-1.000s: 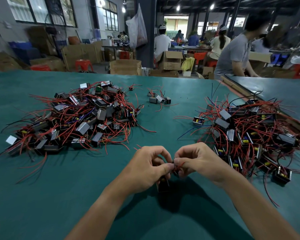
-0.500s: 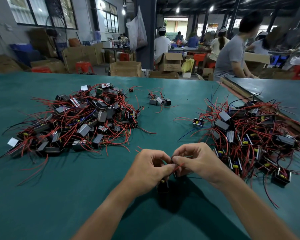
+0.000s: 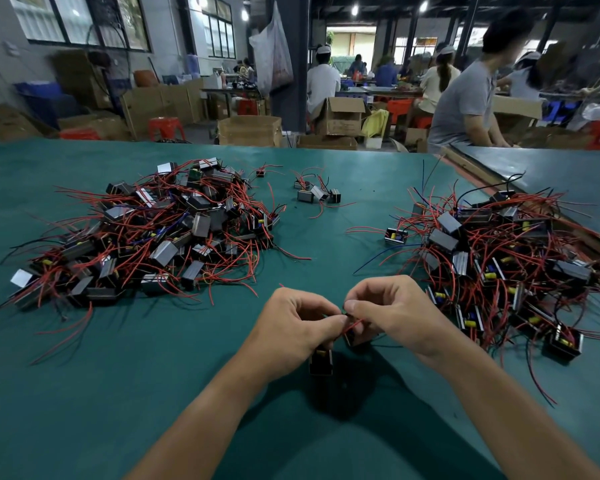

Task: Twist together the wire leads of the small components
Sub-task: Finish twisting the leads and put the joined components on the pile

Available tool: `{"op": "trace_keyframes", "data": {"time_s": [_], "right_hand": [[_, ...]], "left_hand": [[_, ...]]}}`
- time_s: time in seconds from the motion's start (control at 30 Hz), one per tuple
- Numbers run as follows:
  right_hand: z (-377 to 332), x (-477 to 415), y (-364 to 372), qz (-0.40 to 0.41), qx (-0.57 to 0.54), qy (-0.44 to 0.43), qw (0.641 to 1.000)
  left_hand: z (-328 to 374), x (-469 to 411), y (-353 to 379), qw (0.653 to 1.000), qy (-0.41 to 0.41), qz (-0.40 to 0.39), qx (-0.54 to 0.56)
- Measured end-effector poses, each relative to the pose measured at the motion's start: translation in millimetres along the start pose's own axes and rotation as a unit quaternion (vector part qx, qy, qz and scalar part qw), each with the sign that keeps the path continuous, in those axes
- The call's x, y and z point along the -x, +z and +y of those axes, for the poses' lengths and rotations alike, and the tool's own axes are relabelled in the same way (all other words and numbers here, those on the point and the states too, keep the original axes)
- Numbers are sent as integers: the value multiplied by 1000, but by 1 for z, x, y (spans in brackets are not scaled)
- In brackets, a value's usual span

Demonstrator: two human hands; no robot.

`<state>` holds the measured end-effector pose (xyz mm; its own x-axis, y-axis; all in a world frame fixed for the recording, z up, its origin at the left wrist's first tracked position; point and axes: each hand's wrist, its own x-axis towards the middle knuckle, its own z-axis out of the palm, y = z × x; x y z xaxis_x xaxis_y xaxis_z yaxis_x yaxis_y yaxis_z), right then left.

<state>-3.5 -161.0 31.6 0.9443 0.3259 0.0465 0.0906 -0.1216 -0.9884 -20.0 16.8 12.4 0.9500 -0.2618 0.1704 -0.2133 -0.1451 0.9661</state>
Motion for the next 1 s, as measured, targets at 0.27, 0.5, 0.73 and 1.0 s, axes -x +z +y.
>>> {"op": "trace_keyframes", "data": {"time_s": [0.27, 0.5, 0.73, 1.0], "right_hand": [[2, -1, 1, 15, -5, -7, 1000], [1, 0, 2, 30, 6, -20, 999], [0, 2, 4, 21, 116, -68, 991], [-5, 6, -4, -21, 176, -50, 983]], "left_hand": [[-3, -3, 2, 1000, -3, 20, -1], [-4, -2, 4, 999, 15, 37, -19], [-3, -2, 0, 999, 3, 39, -6], [0, 1, 1, 995, 23, 54, -86]]}}
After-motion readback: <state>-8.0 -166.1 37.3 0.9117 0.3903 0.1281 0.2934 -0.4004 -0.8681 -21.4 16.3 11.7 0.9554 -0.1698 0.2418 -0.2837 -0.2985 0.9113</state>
